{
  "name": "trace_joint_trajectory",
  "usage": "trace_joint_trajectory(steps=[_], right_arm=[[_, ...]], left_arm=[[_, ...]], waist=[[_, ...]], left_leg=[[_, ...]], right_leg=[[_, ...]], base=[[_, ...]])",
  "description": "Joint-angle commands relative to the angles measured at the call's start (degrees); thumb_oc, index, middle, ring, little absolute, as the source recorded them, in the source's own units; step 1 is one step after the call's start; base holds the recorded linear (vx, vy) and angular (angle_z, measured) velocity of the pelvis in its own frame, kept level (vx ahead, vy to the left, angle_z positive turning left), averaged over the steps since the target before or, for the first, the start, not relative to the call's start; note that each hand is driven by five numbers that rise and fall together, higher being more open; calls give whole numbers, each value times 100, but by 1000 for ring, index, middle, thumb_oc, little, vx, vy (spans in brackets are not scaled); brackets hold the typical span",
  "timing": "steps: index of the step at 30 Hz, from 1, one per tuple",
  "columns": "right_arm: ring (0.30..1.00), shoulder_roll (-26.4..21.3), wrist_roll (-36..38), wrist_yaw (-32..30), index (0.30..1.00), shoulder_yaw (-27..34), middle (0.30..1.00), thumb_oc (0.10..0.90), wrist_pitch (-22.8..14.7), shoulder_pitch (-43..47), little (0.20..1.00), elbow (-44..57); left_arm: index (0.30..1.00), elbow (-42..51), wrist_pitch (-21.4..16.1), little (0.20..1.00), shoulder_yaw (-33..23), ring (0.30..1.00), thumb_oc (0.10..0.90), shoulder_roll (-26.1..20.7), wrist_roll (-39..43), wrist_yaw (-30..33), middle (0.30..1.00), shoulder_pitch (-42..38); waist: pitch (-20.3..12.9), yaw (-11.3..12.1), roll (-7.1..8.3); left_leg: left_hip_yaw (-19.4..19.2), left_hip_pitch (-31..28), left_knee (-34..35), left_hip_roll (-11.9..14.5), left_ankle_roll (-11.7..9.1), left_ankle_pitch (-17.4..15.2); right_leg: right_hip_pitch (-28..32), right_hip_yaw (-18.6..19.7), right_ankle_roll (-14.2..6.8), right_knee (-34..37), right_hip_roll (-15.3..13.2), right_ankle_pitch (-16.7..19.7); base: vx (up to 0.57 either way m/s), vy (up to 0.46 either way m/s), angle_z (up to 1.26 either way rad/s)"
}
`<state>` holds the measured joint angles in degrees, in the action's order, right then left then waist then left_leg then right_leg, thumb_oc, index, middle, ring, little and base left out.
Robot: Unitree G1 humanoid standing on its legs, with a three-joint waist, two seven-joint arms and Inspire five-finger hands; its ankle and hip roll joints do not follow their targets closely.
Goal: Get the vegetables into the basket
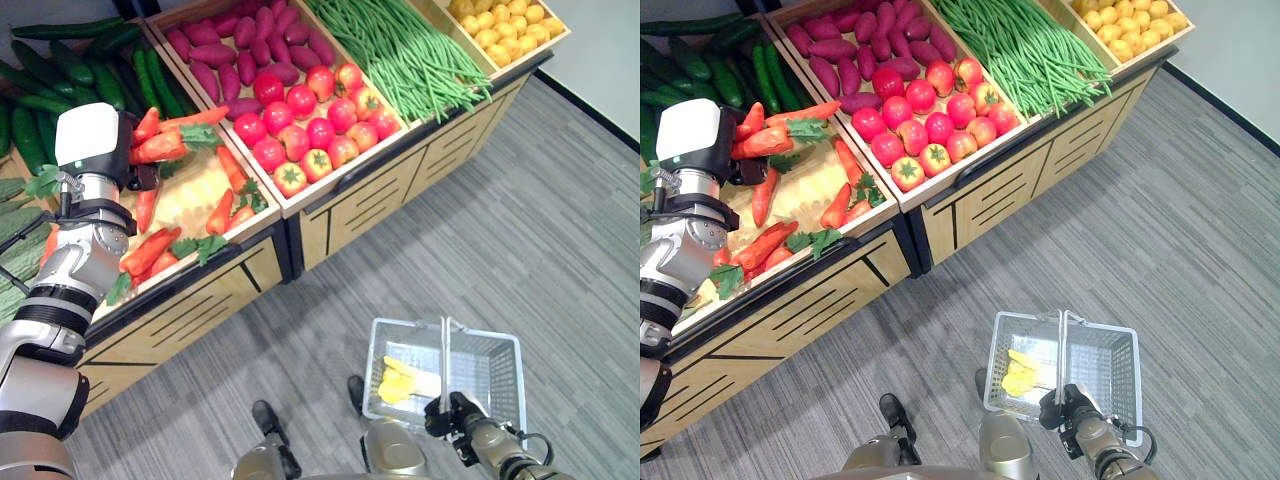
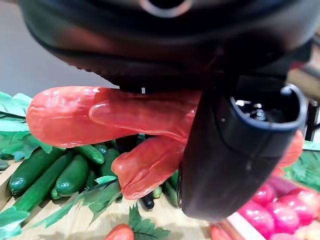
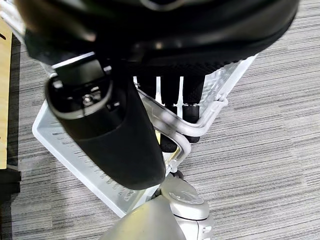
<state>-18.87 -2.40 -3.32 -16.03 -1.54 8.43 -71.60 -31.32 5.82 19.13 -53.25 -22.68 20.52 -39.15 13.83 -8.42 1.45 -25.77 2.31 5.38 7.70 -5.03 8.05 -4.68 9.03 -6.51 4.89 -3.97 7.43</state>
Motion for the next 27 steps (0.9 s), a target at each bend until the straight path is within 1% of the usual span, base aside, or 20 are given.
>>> trace_joint_trajectory(steps=[1, 2, 3, 4, 6, 9, 10, 11, 14, 18, 20, 21, 22, 27], right_arm=[[300, -287, -248, 53, 300, 55, 300, 400, 236, -568, 300, -290], [300, -294, -251, 53, 300, 49, 300, 400, 237, -574, 300, -288], [300, -277, -258, 59, 300, 102, 300, 400, 251, -579, 300, -321], [300, -252, -236, 73, 300, 204, 300, 400, 282, -585, 300, -344], [300, -245, -235, 88, 300, 232, 300, 400, 295, -611, 300, -354], [300, -224, -279, 110, 300, 264, 300, 400, 320, -628, 300, -375], [300, -220, -294, 133, 300, 305, 300, 400, 337, -647, 300, -392], [300, -225, -295, 134, 300, 299, 300, 400, 337, -652, 300, -392], [300, -177, -351, 158, 300, 357, 300, 400, 379, -665, 300, -460], [300, -148, -373, 171, 300, 413, 300, 400, 395, -696, 300, -506], [300, -142, -377, 171, 300, 449, 300, 400, 390, -733, 300, -530], [300, -112, -372, 174, 300, 490, 300, 400, 385, -800, 300, -523], [300, -109, -374, 176, 300, 498, 300, 400, 384, -841, 300, -510], [300, -100, -408, 156, 300, 497, 300, 400, 372, -879, 300, -510]], left_arm=[[300, 535, -68, 300, -805, 300, 400, -324, -332, 194, 300, 127], [300, 568, -59, 300, -842, 300, 400, -320, -342, 183, 300, 171], [300, 755, -73, 300, -987, 300, 400, -262, -363, 159, 300, 382], [300, 1232, -133, 300, -1267, 300, 400, -110, -404, 133, 300, 770], [300, 1383, -139, 300, -1390, 300, 400, -84, -427, 103, 300, 939], [300, 1947, -185, 300, -1692, 300, 400, 92, -486, 10, 300, 1367], [300, 2190, -224, 300, -1835, 300, 400, 185, -509, -47, 300, 1590], [300, 2216, -220, 300, -1860, 300, 400, 191, -513, -56, 300, 1623], [300, 2739, -298, 300, -2064, 300, 400, 478, -457, -174, 300, 2019], [300, 3064, -392, 300, -2176, 300, 400, 652, -372, -268, 300, 2246], [300, 3311, -430, 300, -2236, 300, 400, 756, -357, -339, 300, 2407], [300, 3569, -492, 300, -2306, 300, 400, 879, -284, -401, 300, 2609], [300, 3584, -493, 300, -2322, 300, 400, 918, -229, -431, 300, 2658], [300, 3665, -499, 300, -2378, 300, 400, 940, -181, -423, 300, 2694]], waist=[[-665, 134, -212], [-667, 125, -218], [-714, 160, -207], [-813, 226, -173], [-855, 234, -170], [-949, 271, -147], [-1008, 299, -119], [-1011, 291, -123], [-1091, 341, -78], [-1122, 369, -50], [-1147, 377, -47], [-1143, 359, -38], [-1137, 338, -37], [-1107, 333, -27]], left_leg=[[558, -257, -38, -79, -330, -224], [561, -264, -38, -81, -330, -226], [584, -301, -38, -84, -326, -237], [650, -363, -38, -102, -304, -278], [663, -392, -38, -108, -296, -294], [713, -470, -38, -121, -273, -338], [750, -514, -38, -123, -255, -366], [751, -519, -38, -125, -254, -367], [810, -587, -38, -126, -221, -402], [835, -617, -38, -121, -208, -419], [863, -662, -38, -131, -189, -444], [934, -730, -38, -146, -144, -501], [947, -788, -38, -179, -101, -549], [932, -863, -38, -244, -37, -621]], right_leg=[[-122, -553, -214, -190, -89, -102], [-114, -556, -214, -190, -91, -106], [-72, -588, -214, -201, -93, -124], [26, -636, -211, -216, -109, -165], [61, -659, -216, -216, -109, -183], [164, -706, -219, -220, -123, -221], [226, -742, -219, -227, -130, -243], [232, -743, -219, -226, -132, -245], [333, -821, -220, -289, -153, -301], [369, -919, -226, -346, -146, -331], [416, -970, -225, -398, -159, -377], [463, -989, -227, -506, -185, -453], [487, -977, -228, -554, -192, -488], [556, -944, -249, -541, -244, -511]], base=[[16, -13, 4], [22, -18, 8], [19, -11, 16], [20, -10, 20], [15, -6, 17], [9, -4, 13], [2, -4, 15], [13, -5, 17], [-16, 4, 13], [-14, 3, 18], [18, 32, 17], [36, 60, 19], [30, 55, 15], [28, 43, 5]])
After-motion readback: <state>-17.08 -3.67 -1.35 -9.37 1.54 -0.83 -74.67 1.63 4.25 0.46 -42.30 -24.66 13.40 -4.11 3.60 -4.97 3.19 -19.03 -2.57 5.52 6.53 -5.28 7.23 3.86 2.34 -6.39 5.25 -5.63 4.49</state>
